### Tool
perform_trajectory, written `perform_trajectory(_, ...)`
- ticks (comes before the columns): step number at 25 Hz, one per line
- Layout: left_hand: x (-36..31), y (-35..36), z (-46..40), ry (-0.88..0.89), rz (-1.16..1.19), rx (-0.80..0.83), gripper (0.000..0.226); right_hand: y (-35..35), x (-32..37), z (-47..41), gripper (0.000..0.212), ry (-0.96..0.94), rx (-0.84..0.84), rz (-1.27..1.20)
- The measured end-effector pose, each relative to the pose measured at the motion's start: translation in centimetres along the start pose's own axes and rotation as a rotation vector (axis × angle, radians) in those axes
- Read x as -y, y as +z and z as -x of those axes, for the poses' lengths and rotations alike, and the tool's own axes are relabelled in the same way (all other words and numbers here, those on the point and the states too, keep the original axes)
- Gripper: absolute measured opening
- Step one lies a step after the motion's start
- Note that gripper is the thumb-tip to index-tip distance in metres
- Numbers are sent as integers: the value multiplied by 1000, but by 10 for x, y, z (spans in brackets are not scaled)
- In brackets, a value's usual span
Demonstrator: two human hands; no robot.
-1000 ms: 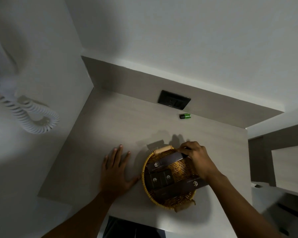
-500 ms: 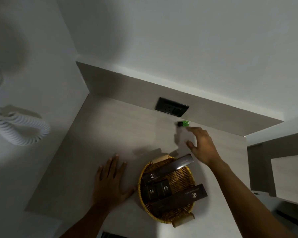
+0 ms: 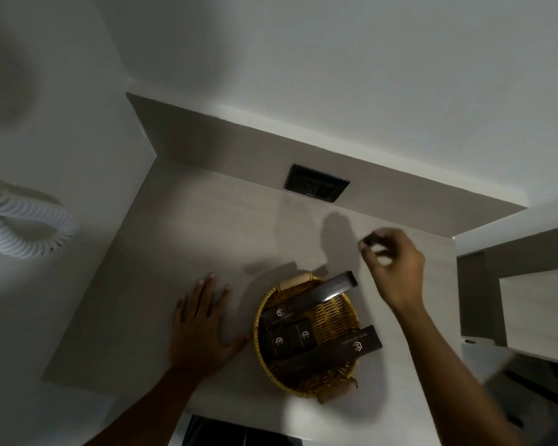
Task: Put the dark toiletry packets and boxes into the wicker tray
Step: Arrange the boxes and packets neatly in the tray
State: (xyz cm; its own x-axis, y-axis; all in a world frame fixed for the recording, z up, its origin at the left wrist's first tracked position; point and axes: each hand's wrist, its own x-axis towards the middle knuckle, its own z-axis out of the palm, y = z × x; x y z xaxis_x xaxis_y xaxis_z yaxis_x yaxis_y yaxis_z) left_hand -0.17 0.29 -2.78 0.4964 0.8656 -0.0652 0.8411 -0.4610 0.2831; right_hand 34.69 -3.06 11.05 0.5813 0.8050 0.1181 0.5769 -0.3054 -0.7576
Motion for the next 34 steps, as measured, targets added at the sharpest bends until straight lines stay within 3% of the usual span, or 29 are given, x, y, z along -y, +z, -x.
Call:
perform_trajectory(2,1,1,0,7,9,-2,95,-6,3,63,27,37,77,-9)
perform_trajectory(4,2,2,0,13,28,-13,95,4,-5,106,27,83,176,145)
perform_trajectory(7,3,4,1,21,20,-26,97,19,-22,123,27,194,248,422)
perform_trajectory(10,4,6,1,28,18,-51,97,29,-28,127,28,222,262,493)
perform_trajectory(25,3,2,2,14,-15,-22,97,45,-19,128,31,339,98,429)
perform_trajectory(34,2,-1,2,-10,-13,13,100,29,-16,134,53,246,91,263)
